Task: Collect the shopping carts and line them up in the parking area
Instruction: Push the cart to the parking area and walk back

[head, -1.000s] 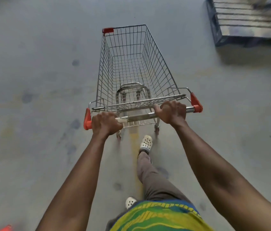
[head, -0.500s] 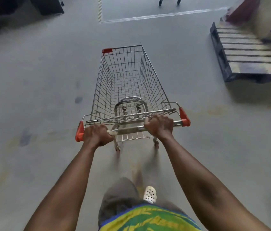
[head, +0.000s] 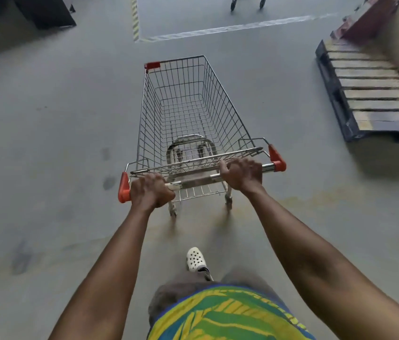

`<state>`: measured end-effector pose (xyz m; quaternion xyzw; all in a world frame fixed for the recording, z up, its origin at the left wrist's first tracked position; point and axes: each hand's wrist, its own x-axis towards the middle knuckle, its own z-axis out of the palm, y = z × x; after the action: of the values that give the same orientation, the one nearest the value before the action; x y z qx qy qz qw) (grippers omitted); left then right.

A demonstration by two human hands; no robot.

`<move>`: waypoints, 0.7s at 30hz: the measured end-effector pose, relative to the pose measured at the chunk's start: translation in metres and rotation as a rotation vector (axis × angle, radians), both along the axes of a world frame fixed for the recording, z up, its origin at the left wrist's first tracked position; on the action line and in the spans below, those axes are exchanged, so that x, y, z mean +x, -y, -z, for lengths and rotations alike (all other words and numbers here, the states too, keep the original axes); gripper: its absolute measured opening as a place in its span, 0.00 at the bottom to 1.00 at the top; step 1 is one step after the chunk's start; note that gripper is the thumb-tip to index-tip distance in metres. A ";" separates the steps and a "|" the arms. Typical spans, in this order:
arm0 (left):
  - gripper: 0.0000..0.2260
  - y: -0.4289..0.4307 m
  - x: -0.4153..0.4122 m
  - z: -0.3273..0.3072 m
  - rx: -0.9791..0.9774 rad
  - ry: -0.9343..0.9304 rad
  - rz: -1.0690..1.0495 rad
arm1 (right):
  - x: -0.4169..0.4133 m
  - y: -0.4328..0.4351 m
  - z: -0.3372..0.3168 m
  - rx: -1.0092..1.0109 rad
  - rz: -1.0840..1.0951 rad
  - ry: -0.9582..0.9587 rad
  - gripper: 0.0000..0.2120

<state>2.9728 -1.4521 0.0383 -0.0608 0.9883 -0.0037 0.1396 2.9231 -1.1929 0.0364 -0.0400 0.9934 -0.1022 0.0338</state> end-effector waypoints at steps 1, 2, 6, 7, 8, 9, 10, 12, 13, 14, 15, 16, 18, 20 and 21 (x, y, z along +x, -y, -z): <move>0.15 0.006 -0.024 0.001 -0.003 0.000 0.008 | -0.021 0.004 -0.001 0.004 -0.001 0.014 0.26; 0.16 0.011 -0.046 0.002 -0.005 -0.004 0.016 | -0.042 0.008 -0.002 0.009 0.002 0.027 0.25; 0.16 0.029 -0.137 0.001 0.009 0.007 0.060 | -0.129 0.025 -0.002 0.048 0.024 0.050 0.24; 0.15 0.032 -0.162 0.000 0.007 0.005 0.066 | -0.152 0.028 0.000 0.053 0.036 0.044 0.24; 0.15 0.035 -0.187 -0.001 0.002 -0.001 0.073 | -0.176 0.031 0.003 0.050 0.051 0.036 0.25; 0.15 0.038 -0.214 -0.002 -0.002 -0.012 0.078 | -0.202 0.034 0.006 0.045 0.065 0.024 0.25; 0.15 0.041 -0.241 -0.002 -0.003 -0.027 0.082 | -0.229 0.036 0.009 0.038 0.075 0.008 0.26; 0.13 0.045 -0.297 -0.001 0.014 -0.057 0.086 | -0.285 0.040 0.013 0.022 0.091 -0.008 0.27; 0.12 0.047 -0.328 -0.001 0.023 -0.078 0.085 | -0.316 0.041 0.015 0.017 0.097 -0.006 0.27; 0.11 0.048 -0.359 -0.001 0.032 -0.093 0.077 | -0.347 0.042 0.016 0.009 0.100 -0.005 0.28; 0.11 0.049 -0.388 -0.002 0.039 -0.104 0.065 | -0.376 0.044 0.017 -0.002 0.104 -0.004 0.28; 0.10 0.050 -0.416 -0.002 0.047 -0.115 0.053 | -0.404 0.045 0.016 -0.005 0.105 0.001 0.28; 0.10 0.049 -0.474 -0.004 0.052 -0.116 0.043 | -0.462 0.045 0.014 0.003 0.088 0.016 0.28; 0.10 0.047 -0.529 -0.008 0.056 -0.092 0.045 | -0.516 0.043 0.009 -0.017 0.078 0.038 0.27; 0.09 0.044 -0.557 -0.011 0.062 -0.075 0.047 | -0.544 0.042 0.006 -0.012 0.080 0.057 0.26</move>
<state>2.4157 -1.4962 0.0492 -0.0331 0.9937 0.0262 0.1040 2.3788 -1.2353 0.0302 0.0022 0.9922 -0.1107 0.0577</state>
